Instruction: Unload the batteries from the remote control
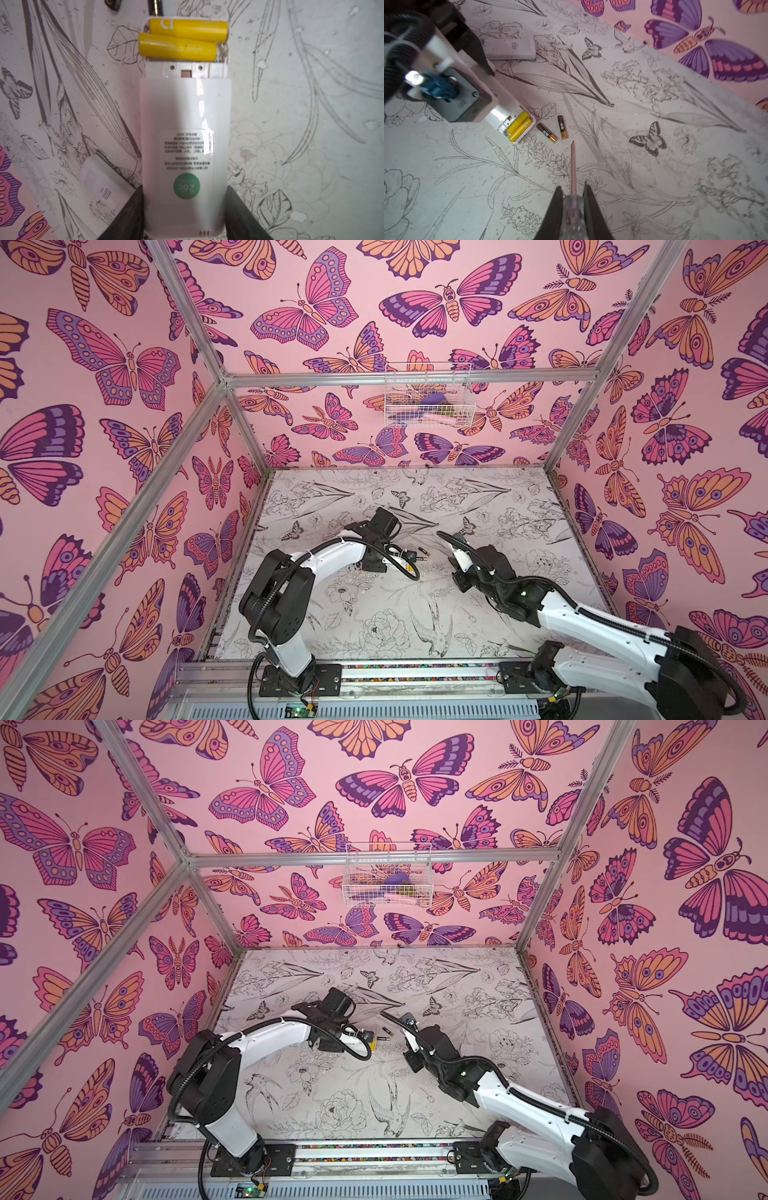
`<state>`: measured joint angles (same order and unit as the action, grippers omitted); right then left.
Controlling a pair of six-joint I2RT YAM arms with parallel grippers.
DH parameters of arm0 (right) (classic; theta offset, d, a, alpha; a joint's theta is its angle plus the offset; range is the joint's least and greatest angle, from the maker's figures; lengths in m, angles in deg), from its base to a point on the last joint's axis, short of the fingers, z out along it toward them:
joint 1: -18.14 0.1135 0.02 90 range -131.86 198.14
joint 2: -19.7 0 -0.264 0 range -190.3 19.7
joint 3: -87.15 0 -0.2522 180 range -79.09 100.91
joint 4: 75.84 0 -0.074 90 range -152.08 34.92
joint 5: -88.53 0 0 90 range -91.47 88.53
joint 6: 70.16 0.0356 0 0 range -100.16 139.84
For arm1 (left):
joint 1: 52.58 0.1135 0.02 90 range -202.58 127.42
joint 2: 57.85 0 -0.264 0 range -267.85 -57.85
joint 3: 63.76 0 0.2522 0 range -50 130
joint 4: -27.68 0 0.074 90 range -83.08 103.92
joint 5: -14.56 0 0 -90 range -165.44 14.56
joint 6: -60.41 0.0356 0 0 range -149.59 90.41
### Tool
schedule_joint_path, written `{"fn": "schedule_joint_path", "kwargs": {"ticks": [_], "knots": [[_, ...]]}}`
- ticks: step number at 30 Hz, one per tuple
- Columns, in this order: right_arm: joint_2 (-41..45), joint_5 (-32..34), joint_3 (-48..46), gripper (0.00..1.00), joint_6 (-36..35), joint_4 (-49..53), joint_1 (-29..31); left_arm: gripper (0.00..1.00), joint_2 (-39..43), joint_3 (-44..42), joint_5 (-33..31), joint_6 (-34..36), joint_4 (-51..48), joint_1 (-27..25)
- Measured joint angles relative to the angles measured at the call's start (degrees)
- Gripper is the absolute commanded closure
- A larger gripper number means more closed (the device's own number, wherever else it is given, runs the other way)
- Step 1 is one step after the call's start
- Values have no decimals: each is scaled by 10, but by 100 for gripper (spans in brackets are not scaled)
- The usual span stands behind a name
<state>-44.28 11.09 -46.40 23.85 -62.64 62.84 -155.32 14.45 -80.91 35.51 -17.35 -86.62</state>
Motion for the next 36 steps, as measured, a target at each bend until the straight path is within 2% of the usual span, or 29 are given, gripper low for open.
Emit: {"fn": "schedule_joint_path", "kwargs": {"ticks": [7, 15, 26, 36], "knots": [[-90, -49, 27, 100, 118, -16, -1, 100, 2, 2, -94, 41, 56, 7], [-171, -105, 31, 100, 182, -73, -1, 100, 2, -34, -154, 78, 183, 10], [-236, -162, 46, 100, 213, -135, -2, 100, -2, -194, -166, 146, 496, 12], [-281, -180, 73, 100, 213, -165, -3, 100, -2, -254, -134, 227, 689, 19]]}}
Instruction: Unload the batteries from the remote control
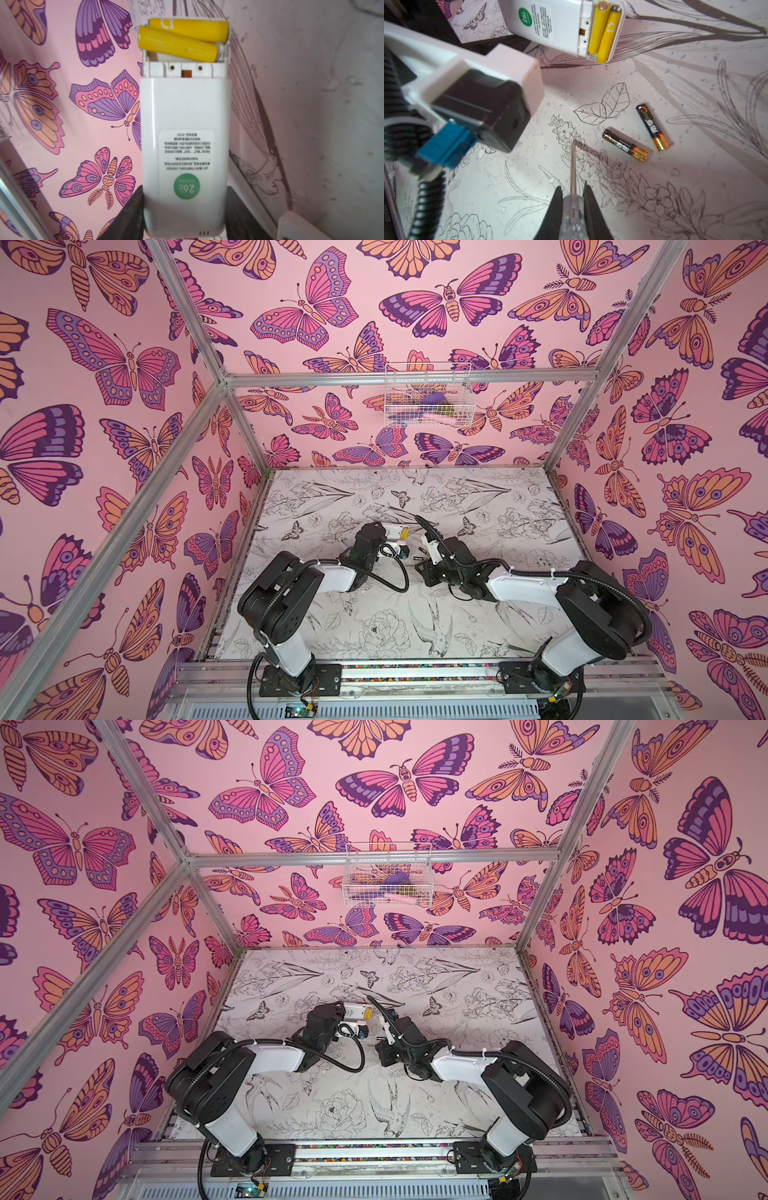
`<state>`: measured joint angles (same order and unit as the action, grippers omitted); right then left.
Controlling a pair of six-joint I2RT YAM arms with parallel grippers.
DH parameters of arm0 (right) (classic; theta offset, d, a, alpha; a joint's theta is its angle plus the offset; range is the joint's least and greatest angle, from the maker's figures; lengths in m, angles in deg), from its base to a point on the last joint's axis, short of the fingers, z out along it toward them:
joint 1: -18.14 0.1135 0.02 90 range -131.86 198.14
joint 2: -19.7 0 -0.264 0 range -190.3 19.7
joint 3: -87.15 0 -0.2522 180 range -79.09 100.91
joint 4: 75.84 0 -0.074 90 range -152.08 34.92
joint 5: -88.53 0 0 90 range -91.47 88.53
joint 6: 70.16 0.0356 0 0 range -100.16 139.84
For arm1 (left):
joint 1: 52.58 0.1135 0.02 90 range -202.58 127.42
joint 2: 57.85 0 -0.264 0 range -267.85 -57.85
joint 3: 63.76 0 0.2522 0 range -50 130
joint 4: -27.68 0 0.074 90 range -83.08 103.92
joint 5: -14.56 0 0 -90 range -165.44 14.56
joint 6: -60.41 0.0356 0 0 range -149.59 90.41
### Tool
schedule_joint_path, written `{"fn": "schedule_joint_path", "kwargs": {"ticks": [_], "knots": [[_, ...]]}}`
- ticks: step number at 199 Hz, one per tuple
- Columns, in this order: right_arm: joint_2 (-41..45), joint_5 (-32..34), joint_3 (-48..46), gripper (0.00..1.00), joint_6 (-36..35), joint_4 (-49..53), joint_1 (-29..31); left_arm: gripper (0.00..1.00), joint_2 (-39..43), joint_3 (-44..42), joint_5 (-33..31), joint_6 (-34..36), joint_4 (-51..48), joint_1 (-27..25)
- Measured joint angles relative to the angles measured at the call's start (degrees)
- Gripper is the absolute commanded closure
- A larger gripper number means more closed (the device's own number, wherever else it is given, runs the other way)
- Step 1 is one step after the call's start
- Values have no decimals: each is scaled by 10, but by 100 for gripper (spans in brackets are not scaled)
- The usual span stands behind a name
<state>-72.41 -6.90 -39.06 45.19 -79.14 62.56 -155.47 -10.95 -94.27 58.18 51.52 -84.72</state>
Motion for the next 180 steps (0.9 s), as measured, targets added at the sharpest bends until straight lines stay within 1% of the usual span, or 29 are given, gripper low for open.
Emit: {"fn": "schedule_joint_path", "kwargs": {"ticks": [20, 36, 100, 180], "knots": [[-13, -4, 7, 100, 2, -11, 0, 100, 0, 0, 6, 8, 36, 3], [-18, -6, 9, 100, 2, -18, 0, 100, 0, 0, 7, 7, 40, 3], [-31, -11, 15, 100, 4, -31, 0, 100, 0, -5, 30, -19, -28, 6], [-41, -11, 21, 100, 3, -38, 0, 100, 0, 24, 5, -45, -52, 6]]}}
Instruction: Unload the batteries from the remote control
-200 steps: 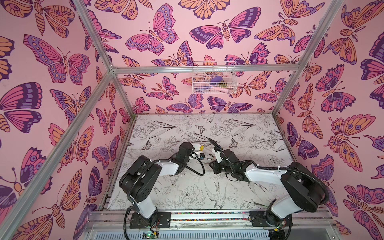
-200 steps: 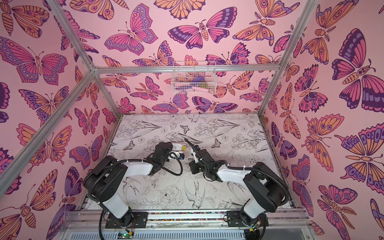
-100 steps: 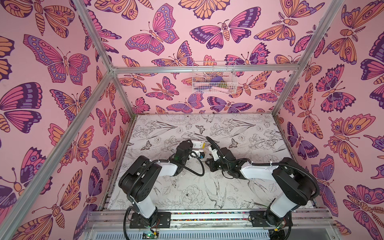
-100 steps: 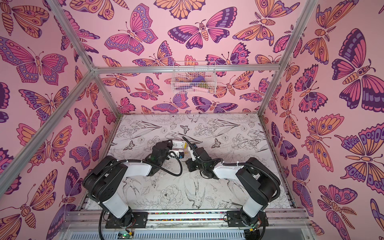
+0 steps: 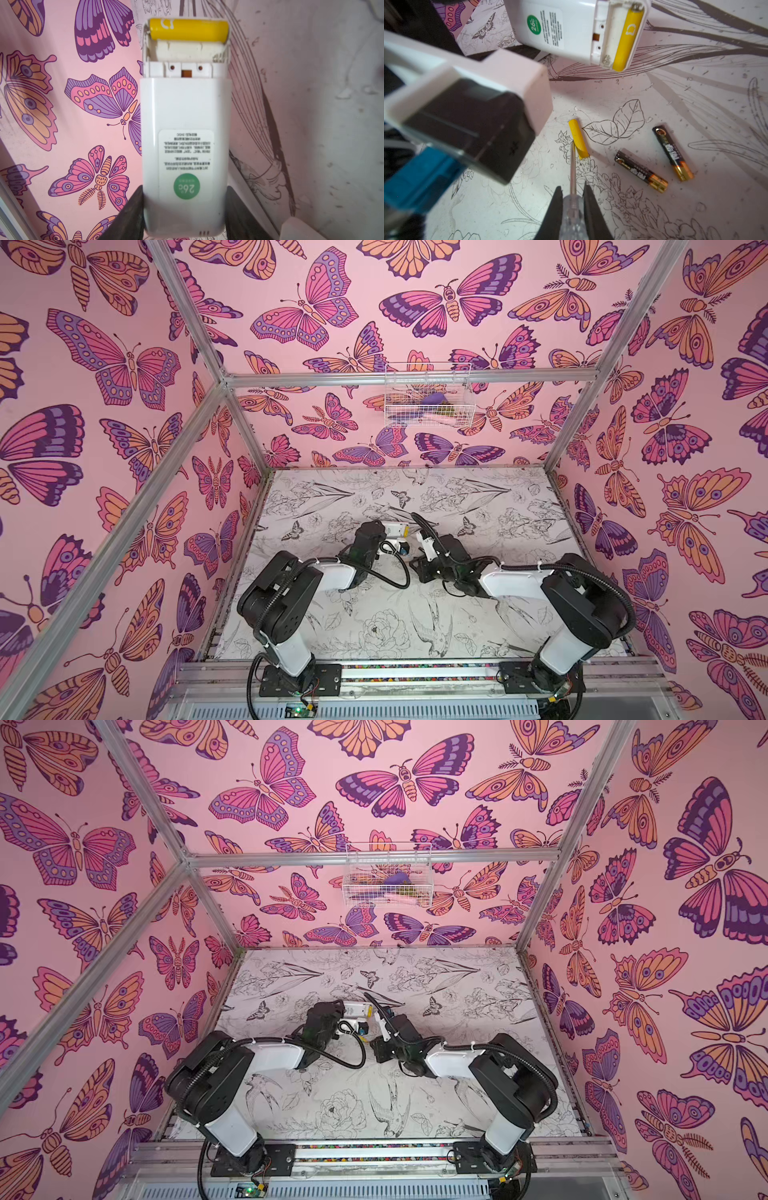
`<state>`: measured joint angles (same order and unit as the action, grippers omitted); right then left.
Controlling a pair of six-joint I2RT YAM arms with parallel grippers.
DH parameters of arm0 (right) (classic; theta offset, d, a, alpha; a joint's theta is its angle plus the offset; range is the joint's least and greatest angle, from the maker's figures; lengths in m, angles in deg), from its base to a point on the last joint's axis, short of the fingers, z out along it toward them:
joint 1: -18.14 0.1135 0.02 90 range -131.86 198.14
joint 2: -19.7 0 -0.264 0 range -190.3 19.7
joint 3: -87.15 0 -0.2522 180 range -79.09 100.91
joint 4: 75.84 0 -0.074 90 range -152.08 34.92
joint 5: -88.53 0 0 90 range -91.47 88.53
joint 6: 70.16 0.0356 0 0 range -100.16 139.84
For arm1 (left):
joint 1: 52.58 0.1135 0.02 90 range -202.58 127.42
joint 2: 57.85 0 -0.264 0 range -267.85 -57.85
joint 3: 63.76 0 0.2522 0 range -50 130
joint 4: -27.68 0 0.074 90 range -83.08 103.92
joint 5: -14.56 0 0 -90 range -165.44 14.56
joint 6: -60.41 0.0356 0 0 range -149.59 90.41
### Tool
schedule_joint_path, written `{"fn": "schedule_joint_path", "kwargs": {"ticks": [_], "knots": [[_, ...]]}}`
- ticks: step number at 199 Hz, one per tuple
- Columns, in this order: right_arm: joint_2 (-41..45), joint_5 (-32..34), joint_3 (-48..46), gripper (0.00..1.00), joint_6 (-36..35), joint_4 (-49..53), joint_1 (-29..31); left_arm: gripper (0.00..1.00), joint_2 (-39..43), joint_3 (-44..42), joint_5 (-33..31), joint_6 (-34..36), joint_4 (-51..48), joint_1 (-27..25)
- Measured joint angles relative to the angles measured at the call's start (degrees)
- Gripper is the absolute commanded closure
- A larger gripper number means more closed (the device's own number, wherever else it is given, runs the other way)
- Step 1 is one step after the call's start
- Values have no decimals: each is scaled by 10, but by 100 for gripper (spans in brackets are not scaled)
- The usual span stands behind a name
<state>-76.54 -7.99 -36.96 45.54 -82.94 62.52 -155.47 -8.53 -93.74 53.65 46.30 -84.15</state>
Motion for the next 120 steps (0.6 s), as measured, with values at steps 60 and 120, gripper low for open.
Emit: {"fn": "schedule_joint_path", "kwargs": {"ticks": [60, 120], "knots": [[-3, 0, 6, 100, 0, 2, 0, 100, 2, 27, -17, -23, -36, -7], [145, 3, -48, 100, -6, 86, -9, 100, 11, 118, -31, -133, -178, -34]]}}
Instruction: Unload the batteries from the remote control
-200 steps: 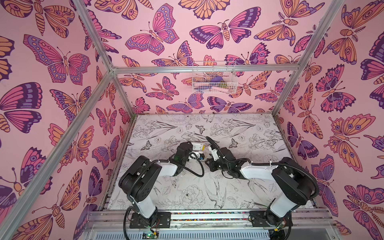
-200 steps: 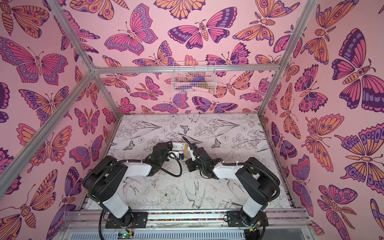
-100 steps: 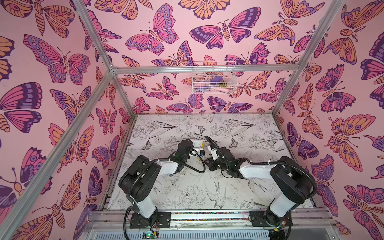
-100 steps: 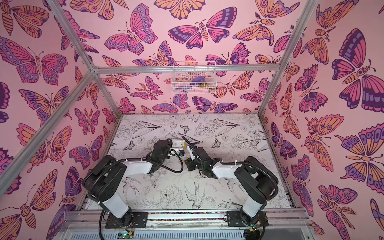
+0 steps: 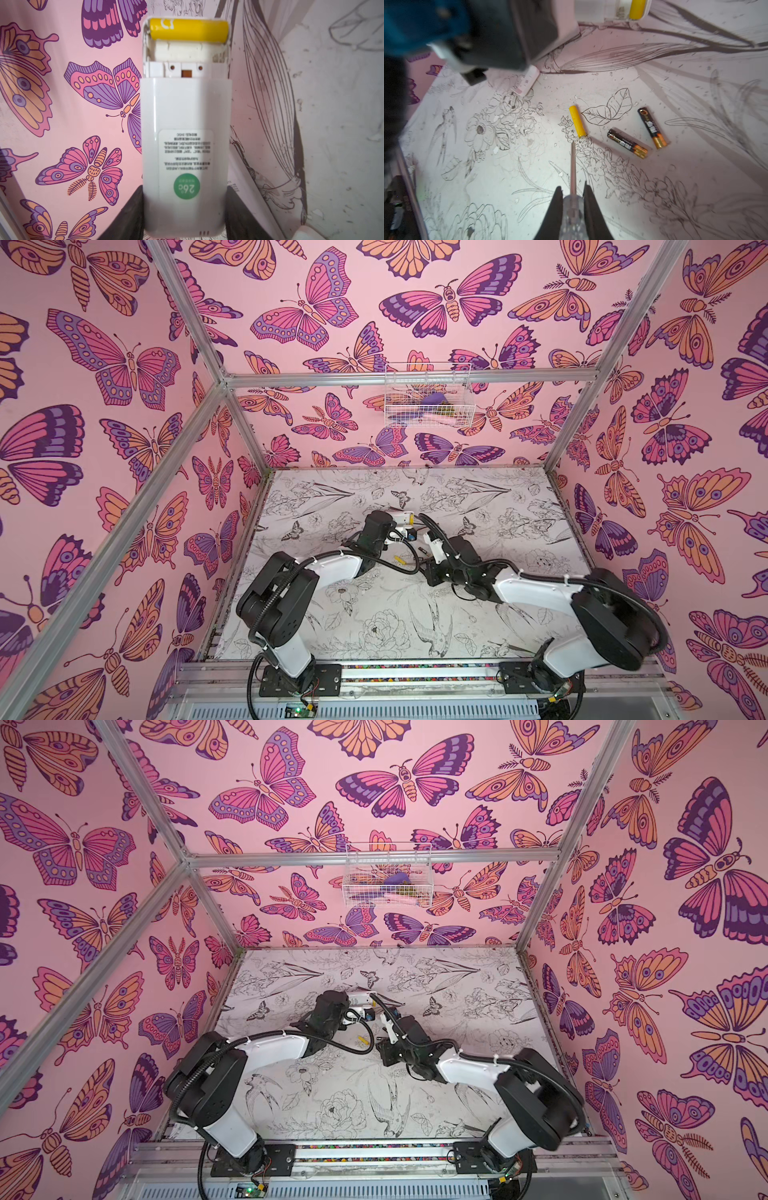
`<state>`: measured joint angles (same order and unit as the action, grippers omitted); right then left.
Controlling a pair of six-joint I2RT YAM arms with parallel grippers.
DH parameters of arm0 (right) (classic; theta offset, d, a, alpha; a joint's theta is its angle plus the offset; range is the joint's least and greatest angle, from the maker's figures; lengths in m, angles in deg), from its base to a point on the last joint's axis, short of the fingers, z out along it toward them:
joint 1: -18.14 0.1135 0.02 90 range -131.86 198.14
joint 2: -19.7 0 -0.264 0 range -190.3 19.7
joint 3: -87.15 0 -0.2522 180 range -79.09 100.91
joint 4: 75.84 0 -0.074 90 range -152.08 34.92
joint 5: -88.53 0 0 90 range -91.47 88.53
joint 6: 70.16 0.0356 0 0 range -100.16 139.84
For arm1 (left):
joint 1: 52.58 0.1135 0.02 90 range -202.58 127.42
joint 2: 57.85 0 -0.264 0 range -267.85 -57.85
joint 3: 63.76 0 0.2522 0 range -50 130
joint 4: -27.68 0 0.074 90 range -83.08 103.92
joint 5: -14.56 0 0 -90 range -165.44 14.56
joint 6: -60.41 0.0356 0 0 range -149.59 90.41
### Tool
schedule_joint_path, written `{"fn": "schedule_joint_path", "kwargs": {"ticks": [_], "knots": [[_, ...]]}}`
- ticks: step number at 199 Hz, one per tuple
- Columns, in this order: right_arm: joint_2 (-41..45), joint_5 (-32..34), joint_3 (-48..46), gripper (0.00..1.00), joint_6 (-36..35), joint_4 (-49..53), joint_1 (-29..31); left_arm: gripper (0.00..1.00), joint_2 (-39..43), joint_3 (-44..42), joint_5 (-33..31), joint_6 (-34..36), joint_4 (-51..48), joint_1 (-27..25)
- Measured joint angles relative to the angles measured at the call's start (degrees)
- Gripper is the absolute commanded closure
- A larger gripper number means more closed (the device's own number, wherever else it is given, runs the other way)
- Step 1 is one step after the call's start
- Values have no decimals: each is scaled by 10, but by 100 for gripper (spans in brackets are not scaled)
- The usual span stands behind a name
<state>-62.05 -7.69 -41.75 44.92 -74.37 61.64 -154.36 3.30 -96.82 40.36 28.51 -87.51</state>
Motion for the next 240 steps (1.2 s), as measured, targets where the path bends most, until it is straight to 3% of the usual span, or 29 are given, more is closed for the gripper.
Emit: {"fn": "schedule_joint_path", "kwargs": {"ticks": [24, 49, 93, 143, 240], "knots": [[99, 16, -27, 100, 2, 46, -21, 100, 0, 67, 20, -76, -119, -19], [196, 40, -65, 100, 17, 104, -53, 100, 0, 140, 82, -169, -252, -35], [316, 97, -125, 100, 66, 198, -83, 100, -7, 181, 177, -272, -370, -74], [337, 117, -135, 100, 101, 263, -89, 100, -34, 179, 246, -334, -424, -123], [339, 73, -129, 100, 127, 367, -89, 97, -74, 155, 312, -366, -433, -131]]}}
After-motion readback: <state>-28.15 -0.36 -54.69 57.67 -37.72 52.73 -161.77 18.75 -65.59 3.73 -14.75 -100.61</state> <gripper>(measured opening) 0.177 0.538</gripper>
